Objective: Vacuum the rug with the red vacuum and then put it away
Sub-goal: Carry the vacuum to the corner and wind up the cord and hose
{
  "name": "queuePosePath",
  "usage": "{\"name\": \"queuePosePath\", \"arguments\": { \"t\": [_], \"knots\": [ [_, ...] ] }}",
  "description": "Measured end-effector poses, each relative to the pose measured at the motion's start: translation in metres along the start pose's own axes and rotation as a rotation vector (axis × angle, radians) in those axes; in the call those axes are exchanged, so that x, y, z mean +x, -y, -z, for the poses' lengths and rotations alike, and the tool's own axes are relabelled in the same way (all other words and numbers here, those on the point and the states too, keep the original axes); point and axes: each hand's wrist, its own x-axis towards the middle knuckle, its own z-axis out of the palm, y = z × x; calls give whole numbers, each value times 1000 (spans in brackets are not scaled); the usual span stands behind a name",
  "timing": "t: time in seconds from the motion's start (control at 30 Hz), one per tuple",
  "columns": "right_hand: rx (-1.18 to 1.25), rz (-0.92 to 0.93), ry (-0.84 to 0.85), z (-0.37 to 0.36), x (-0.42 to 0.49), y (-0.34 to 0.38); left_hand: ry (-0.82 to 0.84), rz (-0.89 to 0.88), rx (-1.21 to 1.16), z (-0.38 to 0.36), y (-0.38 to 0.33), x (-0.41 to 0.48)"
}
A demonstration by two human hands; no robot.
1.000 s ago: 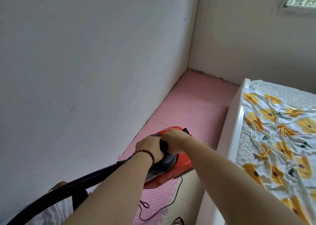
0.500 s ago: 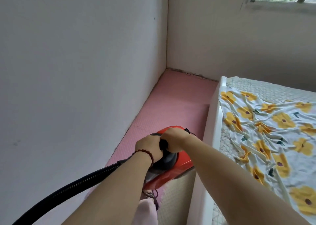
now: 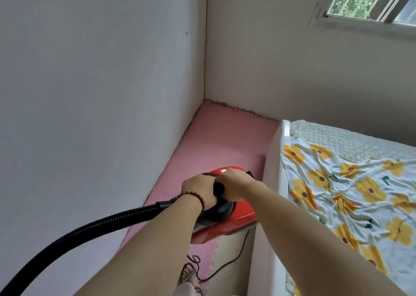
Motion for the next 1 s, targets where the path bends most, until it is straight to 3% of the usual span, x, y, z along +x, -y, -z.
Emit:
{"name": "queuePosePath", "arguments": {
  "t": [0.57,0.83,1.0],
  "knots": [
    [170,-71,11,64,125,-173,55,-114,141,62,-35,218],
    [334,-202,-135,91,162,-277,7,-183,300,100,-84,334],
    [381,-236,-145,104,186,-315,-55,-127,206,111,-83,379]
  ]
}}
